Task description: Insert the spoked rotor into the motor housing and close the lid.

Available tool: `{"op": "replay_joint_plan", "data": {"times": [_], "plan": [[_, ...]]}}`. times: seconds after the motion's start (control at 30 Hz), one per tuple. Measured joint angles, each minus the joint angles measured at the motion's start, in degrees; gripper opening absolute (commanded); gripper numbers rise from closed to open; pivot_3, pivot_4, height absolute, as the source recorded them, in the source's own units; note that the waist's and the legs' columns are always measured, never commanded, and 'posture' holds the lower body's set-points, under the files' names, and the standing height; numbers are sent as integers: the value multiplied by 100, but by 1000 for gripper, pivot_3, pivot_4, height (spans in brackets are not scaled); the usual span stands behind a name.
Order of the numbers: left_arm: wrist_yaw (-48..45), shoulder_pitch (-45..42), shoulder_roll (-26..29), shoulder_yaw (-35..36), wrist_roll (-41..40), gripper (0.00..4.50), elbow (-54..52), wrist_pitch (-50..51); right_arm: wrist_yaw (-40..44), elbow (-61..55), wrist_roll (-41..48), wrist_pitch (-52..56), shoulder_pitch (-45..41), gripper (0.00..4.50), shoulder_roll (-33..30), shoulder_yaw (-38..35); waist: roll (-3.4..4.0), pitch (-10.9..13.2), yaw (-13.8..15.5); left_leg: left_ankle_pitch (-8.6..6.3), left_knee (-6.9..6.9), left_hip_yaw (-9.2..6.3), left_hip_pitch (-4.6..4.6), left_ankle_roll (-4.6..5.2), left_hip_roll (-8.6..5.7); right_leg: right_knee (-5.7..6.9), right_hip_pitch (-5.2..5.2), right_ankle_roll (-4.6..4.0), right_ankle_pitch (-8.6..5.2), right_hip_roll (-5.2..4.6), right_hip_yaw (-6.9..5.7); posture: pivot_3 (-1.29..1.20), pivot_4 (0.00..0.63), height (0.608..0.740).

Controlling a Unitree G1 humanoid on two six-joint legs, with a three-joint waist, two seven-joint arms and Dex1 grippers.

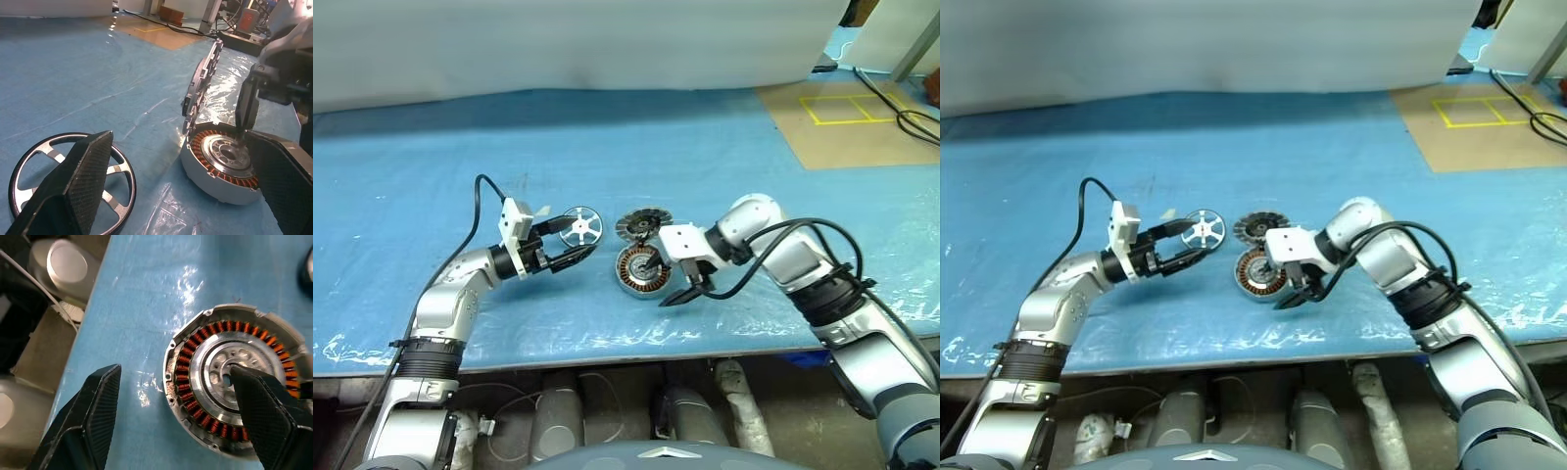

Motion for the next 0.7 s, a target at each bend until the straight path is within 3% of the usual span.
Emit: {"op": "replay_joint_plan", "data": {"times": [0.3,0.53,0.7], "plan": [[-87,129,33,-28,12,4500,-112,-20,-792,-992,893,988,770,3718,-532,-1245,-1,0,77,0,-5,1,-1,-1,-3,-7,0,1,0,-2,1,0,150,740],[-258,477,222,-154,-94,4500,-886,189,-2807,-1110,1200,1317,2120,3718,-92,-3028,-1,0,127,1,-22,7,1,-4,-6,-16,-8,3,-1,-2,6,0,150,740],[-460,508,347,-414,-110,4500,-1146,285,-3675,-550,951,783,2504,3718,298,-2978,1,0,95,13,-42,11,13,-22,-11,-17,-14,4,-2,0,15,0,150,740]]}}
